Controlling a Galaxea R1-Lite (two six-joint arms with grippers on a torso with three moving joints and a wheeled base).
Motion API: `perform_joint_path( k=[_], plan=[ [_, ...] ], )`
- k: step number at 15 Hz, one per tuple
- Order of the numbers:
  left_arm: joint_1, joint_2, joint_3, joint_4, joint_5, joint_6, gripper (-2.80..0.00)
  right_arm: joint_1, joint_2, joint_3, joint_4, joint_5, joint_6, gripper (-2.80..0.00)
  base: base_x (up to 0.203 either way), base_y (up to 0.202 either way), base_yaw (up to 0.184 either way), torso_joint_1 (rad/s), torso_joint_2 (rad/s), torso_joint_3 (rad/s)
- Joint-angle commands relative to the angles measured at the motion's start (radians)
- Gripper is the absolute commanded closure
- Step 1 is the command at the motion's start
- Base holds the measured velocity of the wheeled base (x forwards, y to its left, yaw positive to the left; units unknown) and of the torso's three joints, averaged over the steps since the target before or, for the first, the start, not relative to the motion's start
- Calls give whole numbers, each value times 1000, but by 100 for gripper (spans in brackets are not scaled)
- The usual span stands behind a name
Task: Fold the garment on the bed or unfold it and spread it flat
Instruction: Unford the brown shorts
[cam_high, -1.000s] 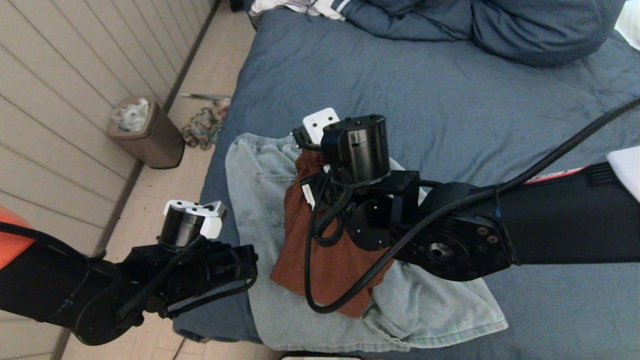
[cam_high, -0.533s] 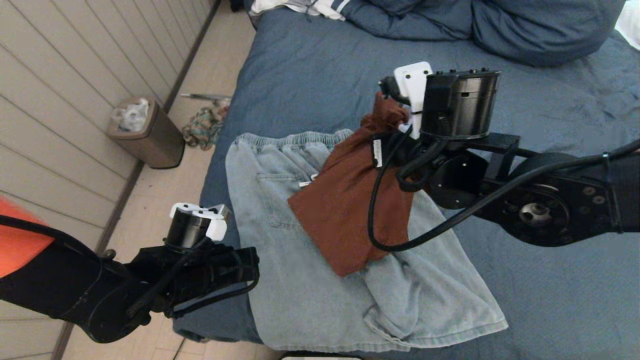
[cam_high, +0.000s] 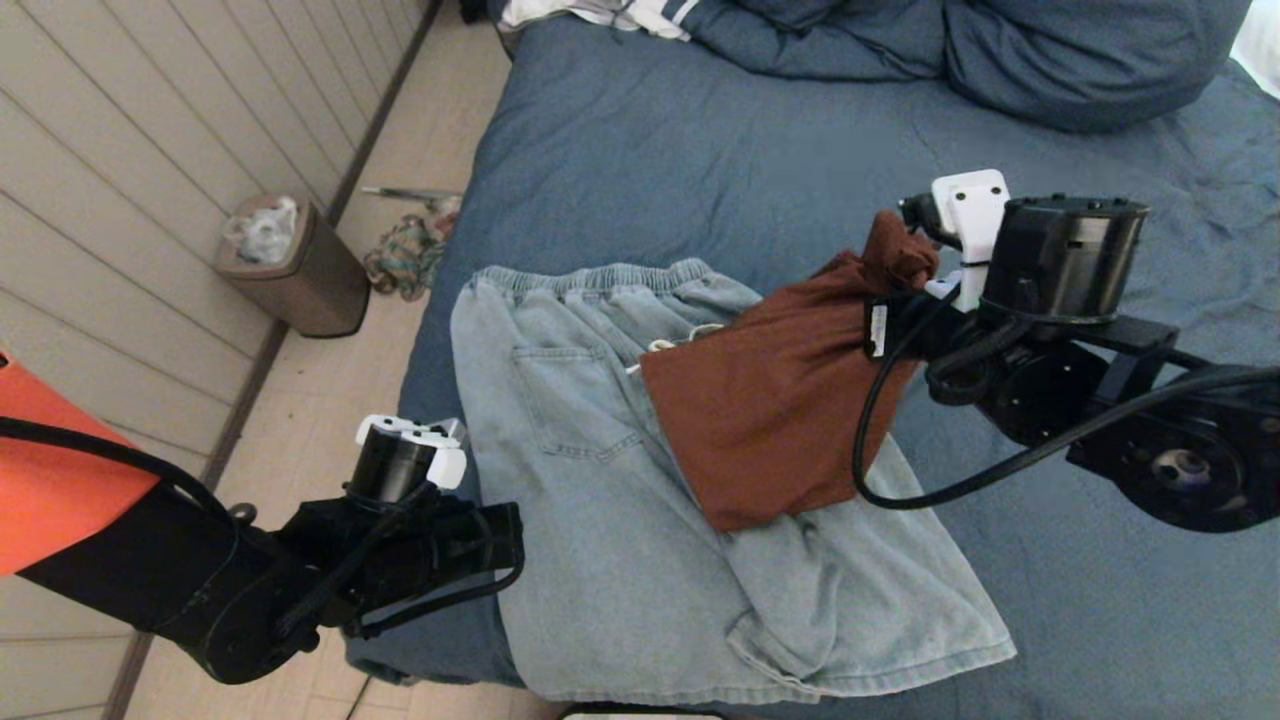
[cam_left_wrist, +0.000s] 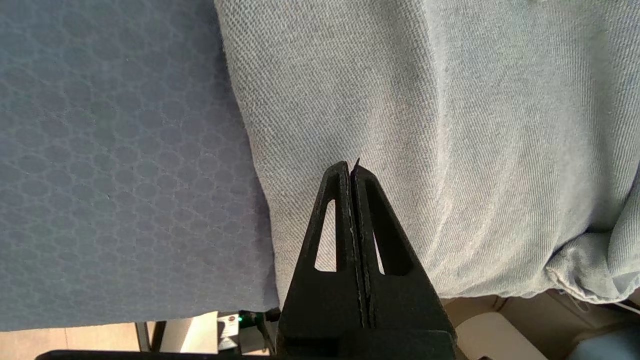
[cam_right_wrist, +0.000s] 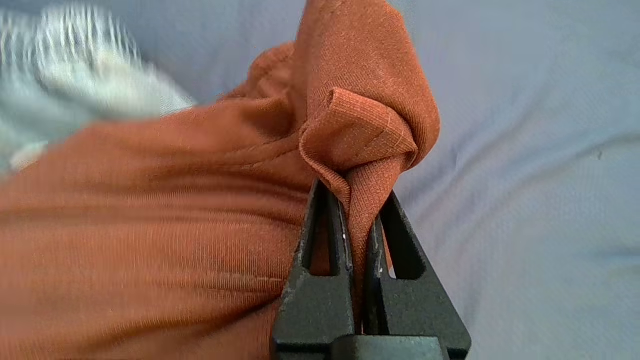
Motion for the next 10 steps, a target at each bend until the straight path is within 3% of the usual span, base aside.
perform_joint_path(
  k=[1, 6, 7, 10],
  plan=[
    [0, 5, 0, -4, 1, -3, 0, -50, -10, 40, -5, 15, 3, 0, 0, 0, 0, 0, 0, 0],
    [0, 5, 2, -5, 2, -4, 0, -121, 106, 52, -15, 44, 74, 0, 0, 0, 0, 0, 0, 0],
    [0, 5, 2, -5, 2, -3, 0, -123, 111, 62, -29, 44, 76, -280, 0, 0, 0, 0, 0, 0],
    [0, 6, 0, -5, 22, -2, 0, -163, 112, 106, -122, 61, 69, -280, 0, 0, 0, 0, 0, 0]
  ],
)
